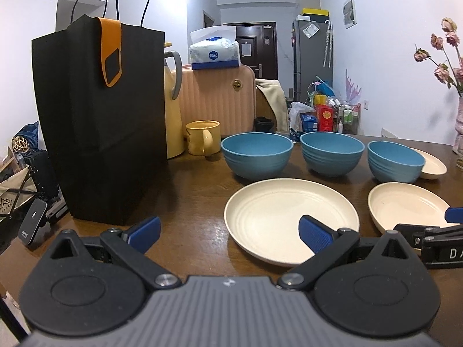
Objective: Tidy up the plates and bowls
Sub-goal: 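Move the left tool toward one cream plate while the right tool approaches another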
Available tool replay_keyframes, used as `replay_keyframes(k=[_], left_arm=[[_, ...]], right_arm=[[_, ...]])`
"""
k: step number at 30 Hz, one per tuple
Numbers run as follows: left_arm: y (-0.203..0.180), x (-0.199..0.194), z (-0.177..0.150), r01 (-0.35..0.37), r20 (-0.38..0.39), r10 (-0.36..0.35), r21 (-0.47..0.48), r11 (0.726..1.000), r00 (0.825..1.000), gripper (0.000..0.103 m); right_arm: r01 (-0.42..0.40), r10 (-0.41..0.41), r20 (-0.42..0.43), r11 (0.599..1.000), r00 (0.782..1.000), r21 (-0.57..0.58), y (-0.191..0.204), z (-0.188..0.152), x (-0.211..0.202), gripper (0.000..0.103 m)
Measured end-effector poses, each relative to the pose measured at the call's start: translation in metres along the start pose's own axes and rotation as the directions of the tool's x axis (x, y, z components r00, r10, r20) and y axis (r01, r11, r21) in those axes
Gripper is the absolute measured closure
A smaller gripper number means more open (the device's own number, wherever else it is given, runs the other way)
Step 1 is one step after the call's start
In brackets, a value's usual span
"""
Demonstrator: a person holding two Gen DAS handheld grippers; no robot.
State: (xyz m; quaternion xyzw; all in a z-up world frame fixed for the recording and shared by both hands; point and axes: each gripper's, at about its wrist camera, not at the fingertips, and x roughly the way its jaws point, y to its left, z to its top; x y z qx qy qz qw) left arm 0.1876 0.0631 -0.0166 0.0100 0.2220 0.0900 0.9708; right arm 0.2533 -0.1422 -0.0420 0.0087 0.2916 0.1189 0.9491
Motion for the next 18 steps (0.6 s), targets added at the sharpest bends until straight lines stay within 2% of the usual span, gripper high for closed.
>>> replay_keyframes(k=[7, 14, 18], left_arm=[[0.002, 0.032, 0.012, -0.016, -0.032, 0.016, -0.002, 1.000, 0.999, 0.000], [0.005, 0.067, 0.024, -0.033, -0.073, 0.033, -0.009, 0.999, 0.997, 0.000], [0.008, 0.087, 0.030, -0.033, -0.105, 0.031, -0.017, 0.999, 0.994, 0.000]], right_arm=[[-0.003, 0.003, 0.003, 1.000, 1.000, 0.014, 0.000, 0.020, 0.035, 0.003], [-0.025, 0.025, -0.005, 1.000, 1.000, 0.014, 0.005, 0.040, 0.072, 0.009], [-0.047, 0.047, -0.030, 0.999, 0.998, 0.013, 0.010, 0.050, 0.096, 0.017]])
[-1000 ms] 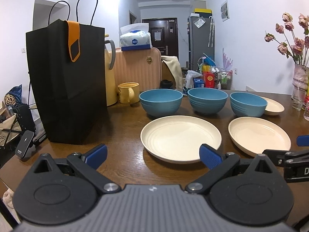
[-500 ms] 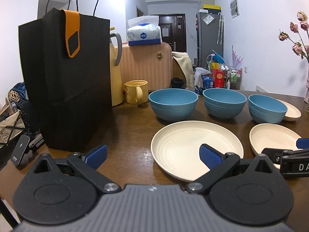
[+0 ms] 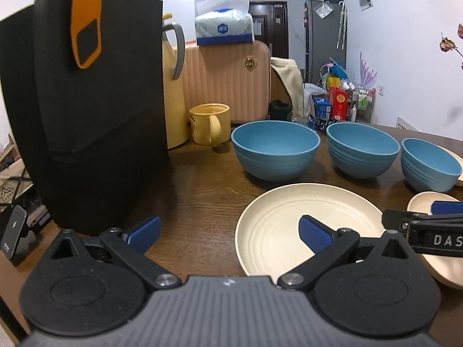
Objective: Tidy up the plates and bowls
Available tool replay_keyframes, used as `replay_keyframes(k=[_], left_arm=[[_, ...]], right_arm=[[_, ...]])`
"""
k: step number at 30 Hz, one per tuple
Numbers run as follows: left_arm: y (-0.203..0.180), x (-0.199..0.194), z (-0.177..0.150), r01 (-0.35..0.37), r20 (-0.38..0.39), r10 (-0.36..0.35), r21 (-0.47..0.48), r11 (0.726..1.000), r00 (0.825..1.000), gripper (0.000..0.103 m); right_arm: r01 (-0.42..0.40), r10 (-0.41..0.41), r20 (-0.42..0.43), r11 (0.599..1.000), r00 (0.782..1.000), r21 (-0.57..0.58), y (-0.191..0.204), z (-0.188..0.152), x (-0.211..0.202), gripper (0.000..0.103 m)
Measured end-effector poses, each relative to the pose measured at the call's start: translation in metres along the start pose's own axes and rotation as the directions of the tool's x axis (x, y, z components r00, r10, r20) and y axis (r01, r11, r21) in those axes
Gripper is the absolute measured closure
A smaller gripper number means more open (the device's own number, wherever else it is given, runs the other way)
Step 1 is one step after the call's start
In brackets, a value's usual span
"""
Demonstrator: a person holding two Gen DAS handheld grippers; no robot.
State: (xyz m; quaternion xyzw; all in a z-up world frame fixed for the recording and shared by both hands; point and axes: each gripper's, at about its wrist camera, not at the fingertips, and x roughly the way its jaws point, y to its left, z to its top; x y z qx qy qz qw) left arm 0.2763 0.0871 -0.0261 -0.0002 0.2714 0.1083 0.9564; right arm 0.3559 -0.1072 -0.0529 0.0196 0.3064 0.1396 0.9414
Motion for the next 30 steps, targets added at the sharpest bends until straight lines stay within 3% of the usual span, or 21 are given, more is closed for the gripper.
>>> replay_keyframes(k=[4, 9, 16, 23, 30], left_arm=[[0.001, 0.020, 0.006, -0.007, -0.042, 0.006, -0.014, 1.000, 0.999, 0.000], [0.000, 0.045, 0.007, -0.006, -0.110, 0.002, -0.043, 0.999, 0.994, 0.000], [0.000, 0.067, 0.007, -0.005, -0.171, -0.007, -0.069, 0.998, 0.985, 0.005], [0.006, 0.080, 0.003, 0.013, -0.225, -0.038, -0.113, 0.993, 0.973, 0.028], [0.009, 0.088, 0.000, 0.044, -0.259, -0.080, -0.142, 0.989, 0.963, 0.056]], right_arm=[[-0.003, 0.003, -0.018, 1.000, 1.000, -0.004, 0.004, 0.008, 0.022, 0.022], [0.000, 0.000, -0.064, 1.000, 0.998, -0.001, 0.004, 0.013, 0.049, 0.038], [-0.007, 0.007, -0.115, 1.000, 0.993, 0.002, 0.001, 0.015, 0.071, 0.047], [-0.024, 0.026, -0.152, 1.000, 0.988, 0.015, -0.001, 0.013, 0.085, 0.059], [-0.034, 0.036, -0.158, 0.999, 0.987, 0.017, 0.000, 0.011, 0.087, 0.064]])
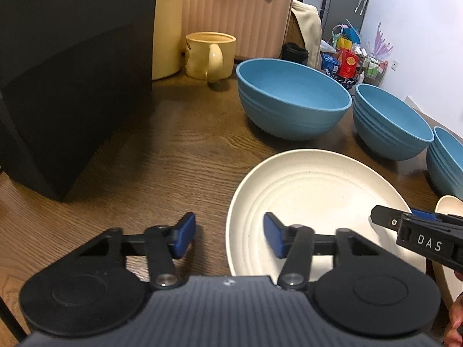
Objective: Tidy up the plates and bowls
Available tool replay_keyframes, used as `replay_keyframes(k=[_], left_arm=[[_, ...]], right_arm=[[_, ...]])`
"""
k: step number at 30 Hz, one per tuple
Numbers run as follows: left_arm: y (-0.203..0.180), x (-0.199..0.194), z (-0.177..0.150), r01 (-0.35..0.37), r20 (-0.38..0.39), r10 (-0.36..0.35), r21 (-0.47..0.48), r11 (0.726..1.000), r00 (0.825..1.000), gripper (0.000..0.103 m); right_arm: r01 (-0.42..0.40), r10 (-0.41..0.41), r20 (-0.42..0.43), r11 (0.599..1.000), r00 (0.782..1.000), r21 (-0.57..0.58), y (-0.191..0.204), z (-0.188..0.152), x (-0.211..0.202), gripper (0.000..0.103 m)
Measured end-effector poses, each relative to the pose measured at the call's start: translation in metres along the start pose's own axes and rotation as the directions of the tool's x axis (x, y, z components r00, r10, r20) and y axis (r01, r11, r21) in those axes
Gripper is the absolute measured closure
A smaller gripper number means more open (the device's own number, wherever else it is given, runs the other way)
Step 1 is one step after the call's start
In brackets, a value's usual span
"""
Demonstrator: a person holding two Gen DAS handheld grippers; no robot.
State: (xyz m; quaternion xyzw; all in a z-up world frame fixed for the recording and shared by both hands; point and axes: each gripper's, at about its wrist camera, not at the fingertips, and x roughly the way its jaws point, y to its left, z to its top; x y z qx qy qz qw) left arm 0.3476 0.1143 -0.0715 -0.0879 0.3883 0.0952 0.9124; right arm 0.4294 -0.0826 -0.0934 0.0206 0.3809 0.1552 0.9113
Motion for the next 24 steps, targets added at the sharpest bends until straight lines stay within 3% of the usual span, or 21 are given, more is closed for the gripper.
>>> replay_keyframes(k=[5, 12, 24], left_arm=[[-0.002, 0.003, -0.002, 0.020, -0.017, -0.020, 0.004, 1.000, 1.000, 0.072], [0.008, 0.001, -0.001, 0.005, -0.022, -0.006, -0.043, 0.999, 1.000, 0.076], [0.026, -0.023, 0.009, -0.015, 0.025, 0.017, -0.072, 0.997, 1.000, 0.076]], right_arm=[[-0.017, 0.017, 0.001, 1.000, 1.000, 0.011, 0.000, -0.003, -0.002, 0.072], [-0.040, 0.040, 0.002, 0.996, 0.999, 0.082, -0.002, -0.007, -0.007, 0.083], [-0.081, 0.077, 0.036, 0.988, 0.996, 0.130, 0.014, -0.013, -0.024, 0.084]])
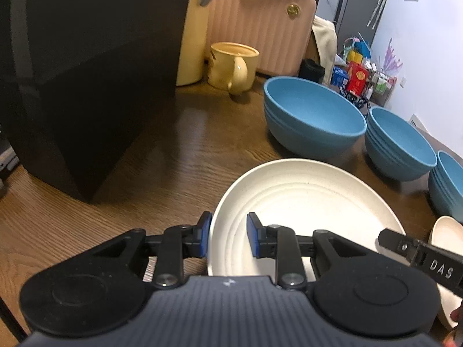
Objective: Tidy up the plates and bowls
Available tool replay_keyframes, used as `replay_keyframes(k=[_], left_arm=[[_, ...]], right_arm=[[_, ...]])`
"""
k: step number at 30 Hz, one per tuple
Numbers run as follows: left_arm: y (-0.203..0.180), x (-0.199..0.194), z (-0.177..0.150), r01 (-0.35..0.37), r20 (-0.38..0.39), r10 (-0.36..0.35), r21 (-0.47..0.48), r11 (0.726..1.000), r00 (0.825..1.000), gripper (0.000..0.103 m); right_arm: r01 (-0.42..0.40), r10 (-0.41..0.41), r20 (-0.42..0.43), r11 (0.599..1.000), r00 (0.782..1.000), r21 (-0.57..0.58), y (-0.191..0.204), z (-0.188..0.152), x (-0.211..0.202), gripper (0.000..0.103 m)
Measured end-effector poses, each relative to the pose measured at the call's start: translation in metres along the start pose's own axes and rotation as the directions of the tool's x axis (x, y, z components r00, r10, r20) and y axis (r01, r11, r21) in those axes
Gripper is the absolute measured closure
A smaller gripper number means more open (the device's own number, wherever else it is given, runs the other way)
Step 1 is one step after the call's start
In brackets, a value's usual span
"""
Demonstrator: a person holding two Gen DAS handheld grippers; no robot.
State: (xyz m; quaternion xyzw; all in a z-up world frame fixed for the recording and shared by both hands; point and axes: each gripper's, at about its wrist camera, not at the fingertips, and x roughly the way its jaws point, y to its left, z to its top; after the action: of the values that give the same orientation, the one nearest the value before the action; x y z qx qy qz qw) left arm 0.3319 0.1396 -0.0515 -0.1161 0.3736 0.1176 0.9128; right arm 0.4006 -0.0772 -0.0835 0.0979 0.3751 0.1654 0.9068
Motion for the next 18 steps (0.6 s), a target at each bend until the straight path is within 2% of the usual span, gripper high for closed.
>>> replay_keyframes(k=[18], left_arm=[[0.011, 0.021, -0.001, -0.007, -0.028, 0.007, 0.001, 1.000, 1.000, 0.076]], right_arm=[[0.038, -0.038, 0.010, 0.999, 0.999, -0.024, 0.013, -0.011, 0.014, 0.084]])
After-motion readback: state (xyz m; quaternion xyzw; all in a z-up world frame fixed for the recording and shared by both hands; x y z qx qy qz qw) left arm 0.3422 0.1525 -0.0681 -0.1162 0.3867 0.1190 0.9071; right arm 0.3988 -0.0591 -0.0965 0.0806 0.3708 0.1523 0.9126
